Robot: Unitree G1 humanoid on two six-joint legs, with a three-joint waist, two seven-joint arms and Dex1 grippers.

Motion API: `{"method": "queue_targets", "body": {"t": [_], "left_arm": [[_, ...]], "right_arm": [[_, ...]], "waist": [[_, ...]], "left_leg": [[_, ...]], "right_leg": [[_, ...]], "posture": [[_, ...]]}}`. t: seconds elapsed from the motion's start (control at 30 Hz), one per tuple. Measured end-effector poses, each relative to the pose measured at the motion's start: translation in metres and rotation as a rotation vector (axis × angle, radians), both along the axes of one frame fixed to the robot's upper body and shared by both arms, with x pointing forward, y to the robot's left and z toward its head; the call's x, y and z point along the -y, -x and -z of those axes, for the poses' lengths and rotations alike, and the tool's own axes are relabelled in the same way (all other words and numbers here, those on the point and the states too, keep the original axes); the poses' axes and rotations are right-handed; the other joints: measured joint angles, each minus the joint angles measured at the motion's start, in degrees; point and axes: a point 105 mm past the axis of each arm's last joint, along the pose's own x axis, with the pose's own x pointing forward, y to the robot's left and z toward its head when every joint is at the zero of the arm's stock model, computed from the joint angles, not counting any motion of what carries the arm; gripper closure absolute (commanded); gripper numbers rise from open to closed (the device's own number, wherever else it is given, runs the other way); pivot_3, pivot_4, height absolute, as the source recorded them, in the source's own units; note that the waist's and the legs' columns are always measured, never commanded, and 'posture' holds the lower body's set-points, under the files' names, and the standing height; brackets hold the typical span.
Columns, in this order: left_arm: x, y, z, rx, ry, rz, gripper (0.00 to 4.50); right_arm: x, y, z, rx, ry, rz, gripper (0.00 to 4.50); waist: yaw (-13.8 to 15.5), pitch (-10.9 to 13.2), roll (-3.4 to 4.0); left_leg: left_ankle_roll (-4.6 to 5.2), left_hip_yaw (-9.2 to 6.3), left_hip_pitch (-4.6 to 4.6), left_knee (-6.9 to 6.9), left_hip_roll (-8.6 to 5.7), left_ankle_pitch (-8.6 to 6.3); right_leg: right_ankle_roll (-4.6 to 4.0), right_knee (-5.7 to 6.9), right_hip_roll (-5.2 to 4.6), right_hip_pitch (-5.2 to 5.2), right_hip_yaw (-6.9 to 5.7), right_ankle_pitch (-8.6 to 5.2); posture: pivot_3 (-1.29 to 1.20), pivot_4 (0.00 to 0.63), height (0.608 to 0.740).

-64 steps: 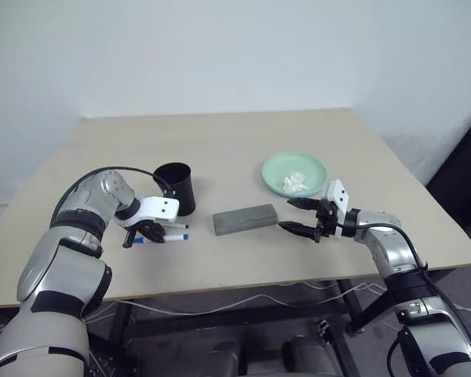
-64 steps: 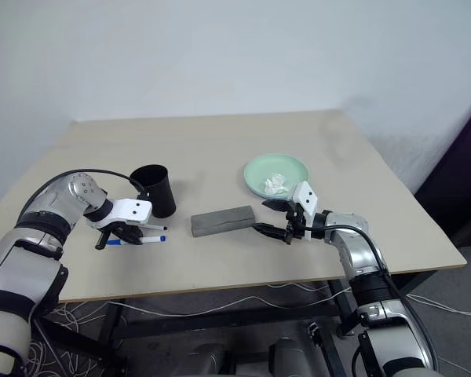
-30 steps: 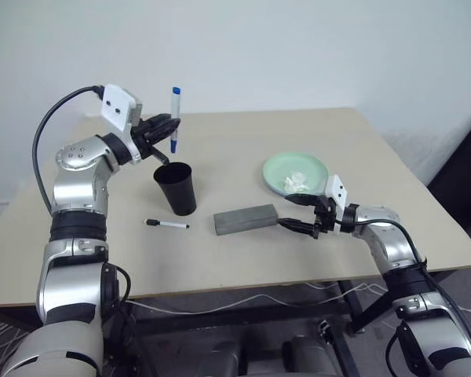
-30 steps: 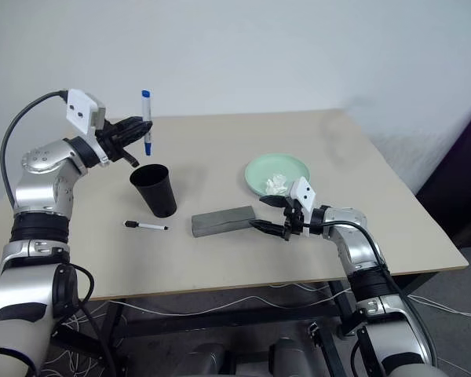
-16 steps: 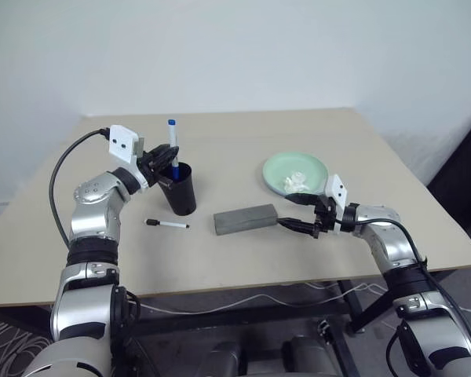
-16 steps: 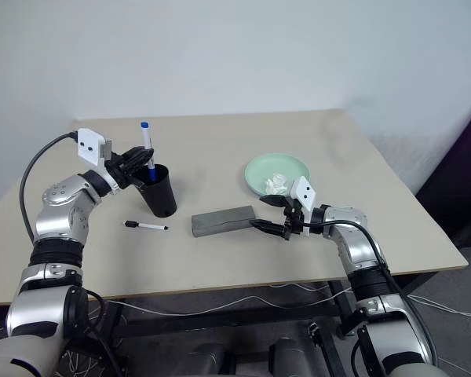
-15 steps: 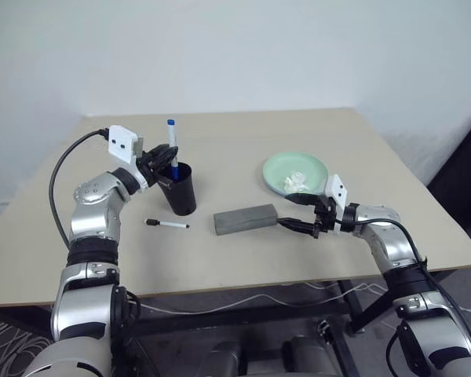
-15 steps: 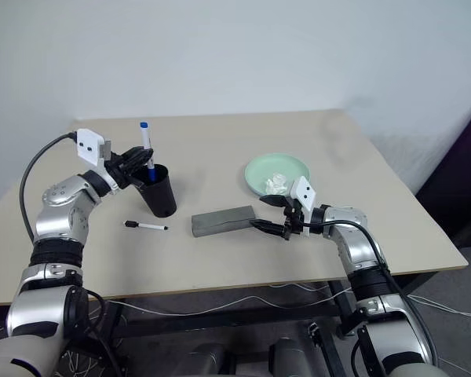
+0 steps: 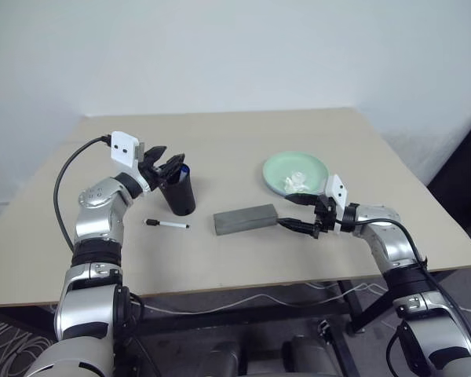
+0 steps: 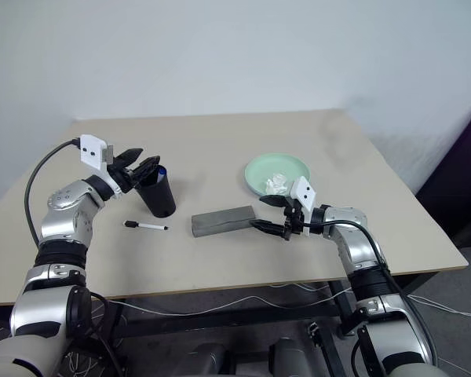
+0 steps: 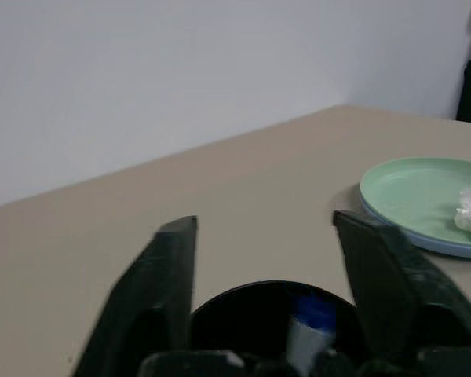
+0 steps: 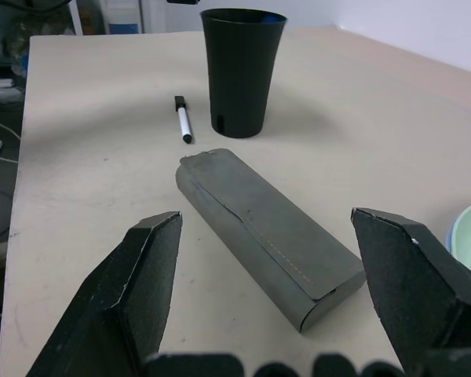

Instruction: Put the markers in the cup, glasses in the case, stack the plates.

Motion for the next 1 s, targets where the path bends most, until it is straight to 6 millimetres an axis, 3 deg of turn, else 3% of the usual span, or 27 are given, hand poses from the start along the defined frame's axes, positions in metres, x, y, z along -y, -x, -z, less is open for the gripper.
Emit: {"method": "queue_targets", "body": {"t": [0.27, 0.4, 0.57, 0.63, 0.77, 1.0], "left_arm": [[0.003, 0.0, -0.004, 0.015, 0.009, 0.015, 1.48], [0.01, 0.007, -0.022, 0.039, 0.003, 0.117, 1.48], [0.021, 0.037, -0.055, 0.015, -0.202, 0.397, 1.48], [0.022, 0.047, -0.051, -0.055, -0.291, 0.482, 1.48], [0.013, 0.066, -0.023, -0.285, -0.529, 0.618, 1.48], [0.01, 0.062, 0.005, -0.477, -0.82, 0.733, 1.48]], "right_arm": [[0.0, 0.0, 0.0, -0.001, 0.0, -0.003, 0.75], [-0.001, 0.001, 0.0, 0.0, 0.001, -0.01, 0.75], [-0.001, 0.0, 0.0, -0.003, 0.002, -0.012, 0.75], [-0.001, 0.0, 0.0, -0.004, 0.003, -0.013, 0.75], [0.0, 0.0, 0.002, -0.011, 0.004, -0.01, 0.75], [-0.003, -0.002, 0.002, -0.005, 0.005, -0.016, 0.75]], "waist": [[0.0, 0.0, 0.0], [-0.02, 0.0, 0.0], [-0.1, 0.02, 0.01], [-0.09, 0.02, 0.03], [-0.03, 0.03, 0.03], [0.0, 0.03, 0.03]], "left_leg": [[0.0, 0.0, -0.01, -0.03, 0.0, 0.0], [0.0, 0.0, -0.05, -0.03, 0.0, 0.0], [-0.01, 0.11, 0.01, -0.21, 0.03, -0.01], [-0.01, 0.12, 0.01, -0.24, 0.05, -0.01], [-0.01, 0.12, 0.0, -0.27, 0.09, -0.01], [-0.01, 0.08, -0.09, -0.31, 0.09, -0.01]], "right_leg": [[0.0, -0.02, 0.0, -0.01, 0.0, 0.0], [0.0, -0.04, 0.0, -0.04, -0.01, 0.0], [-0.13, -0.1, 0.0, -0.07, 0.04, -0.08], [-0.15, -0.1, 0.01, -0.07, 0.05, -0.1], [-0.17, -0.11, 0.0, -0.09, 0.04, -0.11], [-0.17, -0.27, -0.08, -0.08, 0.0, -0.11]], "posture": [[0.0, 0.0, 0.74], [0.0, 0.0, 0.74], [0.0, 0.0, 0.74], [0.0, 0.0, 0.74], [0.0, 0.0, 0.74], [0.0, 0.0, 0.74]]}}
